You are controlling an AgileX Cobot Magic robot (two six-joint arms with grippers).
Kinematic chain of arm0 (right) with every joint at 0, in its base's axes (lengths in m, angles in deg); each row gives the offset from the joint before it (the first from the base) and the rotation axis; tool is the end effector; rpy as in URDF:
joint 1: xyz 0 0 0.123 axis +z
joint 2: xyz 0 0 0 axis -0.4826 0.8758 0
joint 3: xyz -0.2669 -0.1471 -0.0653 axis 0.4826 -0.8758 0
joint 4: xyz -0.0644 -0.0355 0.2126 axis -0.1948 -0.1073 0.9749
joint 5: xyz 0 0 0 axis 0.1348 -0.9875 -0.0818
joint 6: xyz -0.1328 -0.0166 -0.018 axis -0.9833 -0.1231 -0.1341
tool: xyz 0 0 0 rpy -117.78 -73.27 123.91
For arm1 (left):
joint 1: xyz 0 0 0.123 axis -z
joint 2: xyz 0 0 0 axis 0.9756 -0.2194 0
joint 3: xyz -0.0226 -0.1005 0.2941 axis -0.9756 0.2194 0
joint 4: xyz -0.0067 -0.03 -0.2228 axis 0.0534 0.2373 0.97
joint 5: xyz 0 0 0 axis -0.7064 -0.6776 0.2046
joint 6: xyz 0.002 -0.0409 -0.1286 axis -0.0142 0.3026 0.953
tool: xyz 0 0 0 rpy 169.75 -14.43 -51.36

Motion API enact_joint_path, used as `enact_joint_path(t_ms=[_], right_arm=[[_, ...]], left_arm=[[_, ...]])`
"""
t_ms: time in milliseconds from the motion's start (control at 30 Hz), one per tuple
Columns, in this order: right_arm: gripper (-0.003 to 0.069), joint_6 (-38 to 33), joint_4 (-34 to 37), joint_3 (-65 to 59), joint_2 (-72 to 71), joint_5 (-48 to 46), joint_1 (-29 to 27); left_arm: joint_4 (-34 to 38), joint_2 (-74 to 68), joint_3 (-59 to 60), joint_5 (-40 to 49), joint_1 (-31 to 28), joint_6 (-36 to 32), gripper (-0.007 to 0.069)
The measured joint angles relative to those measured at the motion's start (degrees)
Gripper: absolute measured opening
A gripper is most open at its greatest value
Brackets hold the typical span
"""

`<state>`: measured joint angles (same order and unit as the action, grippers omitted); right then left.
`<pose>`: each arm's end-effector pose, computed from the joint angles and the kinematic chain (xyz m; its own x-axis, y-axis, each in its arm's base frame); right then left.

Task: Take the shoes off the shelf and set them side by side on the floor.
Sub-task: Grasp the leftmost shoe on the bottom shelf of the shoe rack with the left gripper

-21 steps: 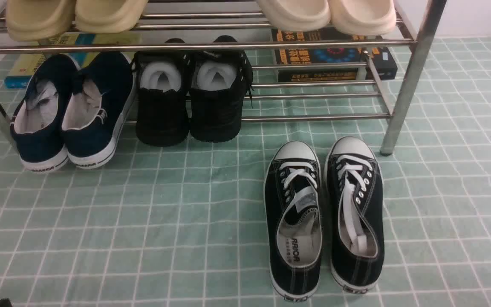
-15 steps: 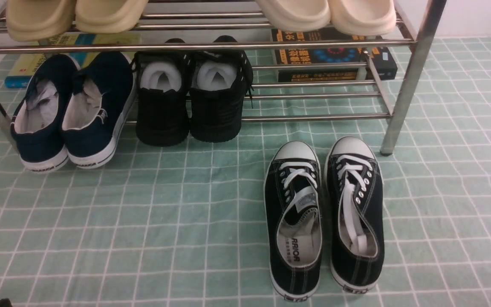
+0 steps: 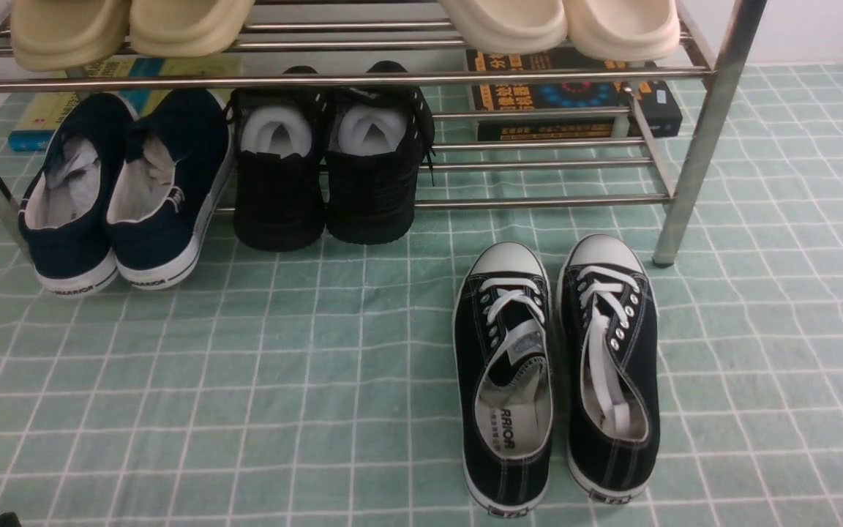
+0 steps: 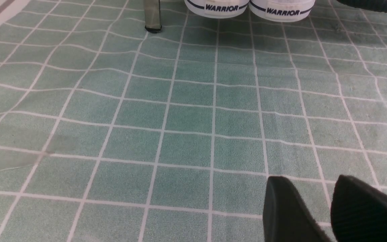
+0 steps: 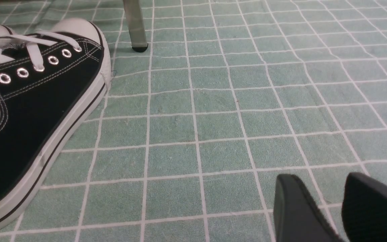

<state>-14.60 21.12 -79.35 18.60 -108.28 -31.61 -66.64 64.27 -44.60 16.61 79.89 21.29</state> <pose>0.0397 -0.0023 0.1608 -0.2973 0.0947 -0.9501 0.0751 0.9943 0.0756 0.0402 0.0064 0.1613 -0.2903 -0.0701 -0.9544 -0.0381 0.9974 -0.0616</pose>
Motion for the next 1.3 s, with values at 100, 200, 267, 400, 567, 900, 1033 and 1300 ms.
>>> enact_joint_path(t_ms=[100,200,267,400,567,900,1033,1300], right_arm=[[0.0239,0.00,0.00,0.00,0.00,0.00,0.00],[0.0239,0.00,0.00,0.00,0.00,0.00,0.00],[0.0239,0.00,0.00,0.00,0.00,0.00,0.00],[0.0239,0.00,0.00,0.00,0.00,0.00,0.00],[0.0239,0.00,0.00,0.00,0.00,0.00,0.00],[0.0239,0.00,0.00,0.00,0.00,0.00,0.00],[0.0239,0.00,0.00,0.00,0.00,0.00,0.00],[0.0239,0.00,0.00,0.00,0.00,0.00,0.00]], left_arm=[[0.00,0.00,0.00,0.00,0.00,0.00,0.0242],[0.00,0.00,0.00,0.00,0.00,0.00,0.0242],[0.00,0.00,0.00,0.00,0.00,0.00,0.0242],[0.00,0.00,0.00,0.00,0.00,0.00,0.0242],[1.57,0.00,0.00,0.00,0.00,0.77,0.0242],[31.18,0.00,0.36,-0.63,0.00,23.26,0.0242],[34.79,0.00,0.64,-2.28,0.00,26.61,0.0242],[35.47,0.00,-1.15,-9.65,0.00,23.79,0.0175]])
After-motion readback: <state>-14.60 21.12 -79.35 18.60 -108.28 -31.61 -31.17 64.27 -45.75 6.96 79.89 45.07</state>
